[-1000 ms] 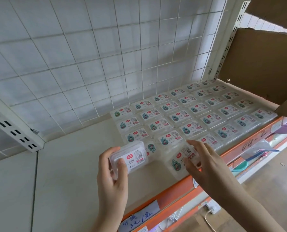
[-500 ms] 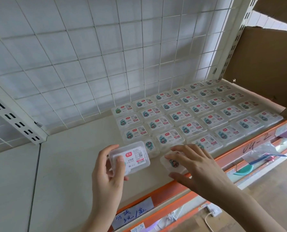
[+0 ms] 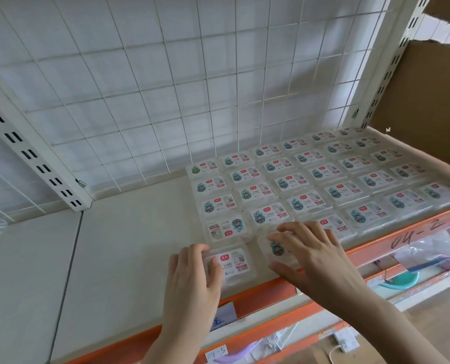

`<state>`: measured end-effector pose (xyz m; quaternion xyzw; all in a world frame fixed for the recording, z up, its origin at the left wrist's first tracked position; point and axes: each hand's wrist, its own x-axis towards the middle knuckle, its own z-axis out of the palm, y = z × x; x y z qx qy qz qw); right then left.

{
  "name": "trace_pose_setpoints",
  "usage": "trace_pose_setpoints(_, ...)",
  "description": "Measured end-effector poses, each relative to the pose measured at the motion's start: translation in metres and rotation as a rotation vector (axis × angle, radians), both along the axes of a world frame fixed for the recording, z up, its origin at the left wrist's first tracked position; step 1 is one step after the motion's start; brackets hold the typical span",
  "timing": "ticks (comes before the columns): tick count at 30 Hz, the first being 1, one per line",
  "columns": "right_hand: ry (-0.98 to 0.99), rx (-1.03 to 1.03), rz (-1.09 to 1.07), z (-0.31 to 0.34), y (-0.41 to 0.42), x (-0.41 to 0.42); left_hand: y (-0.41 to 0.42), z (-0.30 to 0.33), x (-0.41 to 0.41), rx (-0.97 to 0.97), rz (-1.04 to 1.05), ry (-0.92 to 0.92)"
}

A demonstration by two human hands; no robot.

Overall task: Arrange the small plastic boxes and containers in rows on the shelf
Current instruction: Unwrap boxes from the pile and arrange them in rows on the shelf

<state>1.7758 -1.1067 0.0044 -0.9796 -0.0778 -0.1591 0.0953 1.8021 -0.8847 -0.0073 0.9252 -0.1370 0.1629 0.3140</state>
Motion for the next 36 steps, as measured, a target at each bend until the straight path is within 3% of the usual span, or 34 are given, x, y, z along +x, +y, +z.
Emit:
trace_pose_setpoints(2,0.013,0.027,0.037,0.001,-0.005,0.000,-0.002,-0.005,0.000,0.071,0.000,-0.037)
trace_pose_setpoints(10,0.109,0.066,0.133,0.004,-0.018,0.005,0.001,0.001,-0.001,-0.174,-0.043,0.090)
trace_pose_setpoints(22,0.208,0.103,0.217,0.007,-0.028,0.018,-0.008,0.012,-0.002,-0.030,-0.019,0.214)
trace_pose_setpoints(36,0.156,0.185,0.261,0.021,-0.027,0.026,-0.019,0.017,-0.006,0.032,0.139,0.070)
